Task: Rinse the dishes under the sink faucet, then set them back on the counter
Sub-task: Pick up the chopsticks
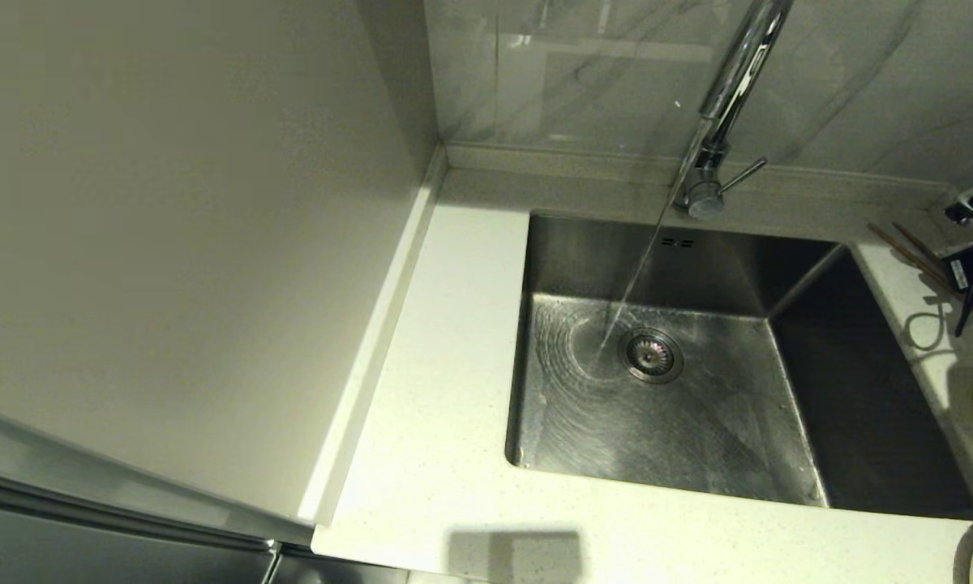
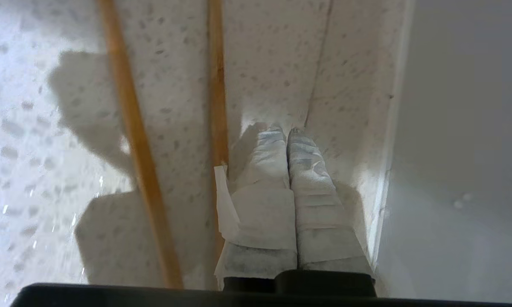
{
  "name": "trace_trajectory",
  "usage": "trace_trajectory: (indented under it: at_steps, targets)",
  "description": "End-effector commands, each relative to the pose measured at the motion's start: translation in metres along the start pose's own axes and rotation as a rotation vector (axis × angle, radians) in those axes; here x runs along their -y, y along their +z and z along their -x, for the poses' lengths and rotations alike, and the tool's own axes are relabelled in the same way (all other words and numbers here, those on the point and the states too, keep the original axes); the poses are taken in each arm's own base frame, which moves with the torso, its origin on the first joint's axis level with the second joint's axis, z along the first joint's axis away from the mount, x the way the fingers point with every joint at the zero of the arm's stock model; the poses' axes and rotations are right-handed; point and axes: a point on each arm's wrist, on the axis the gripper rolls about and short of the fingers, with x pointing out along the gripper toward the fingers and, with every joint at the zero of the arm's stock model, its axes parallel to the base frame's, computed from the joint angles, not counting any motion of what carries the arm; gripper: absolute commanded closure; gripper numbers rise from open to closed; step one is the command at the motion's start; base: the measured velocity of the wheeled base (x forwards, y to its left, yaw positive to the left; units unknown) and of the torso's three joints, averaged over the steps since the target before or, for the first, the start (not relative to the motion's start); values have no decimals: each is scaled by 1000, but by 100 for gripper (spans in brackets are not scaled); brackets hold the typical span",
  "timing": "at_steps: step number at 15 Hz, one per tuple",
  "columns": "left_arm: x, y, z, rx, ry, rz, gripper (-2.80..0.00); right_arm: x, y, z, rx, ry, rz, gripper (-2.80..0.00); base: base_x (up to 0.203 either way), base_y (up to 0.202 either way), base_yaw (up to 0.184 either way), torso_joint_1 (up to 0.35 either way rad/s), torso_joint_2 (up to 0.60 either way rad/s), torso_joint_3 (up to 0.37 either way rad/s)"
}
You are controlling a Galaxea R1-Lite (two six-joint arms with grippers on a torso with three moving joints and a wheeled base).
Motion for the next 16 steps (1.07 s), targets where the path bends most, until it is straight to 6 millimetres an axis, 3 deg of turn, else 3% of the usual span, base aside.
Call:
trace_trajectory:
  at_steps: [1, 10, 16]
  targets:
    - [0, 0, 0, 2, 0, 1, 0, 2, 4, 6, 13, 37, 2, 0, 0, 0, 0, 0, 0, 0]
    - [0, 0, 0, 2, 0, 1, 0, 8, 15, 32, 2, 145, 28, 0, 0, 0, 0, 0, 0, 0]
    - [0, 0, 0, 2, 0, 1, 0, 9, 13, 23, 31, 111, 41, 0, 0, 0, 0, 0, 0, 0]
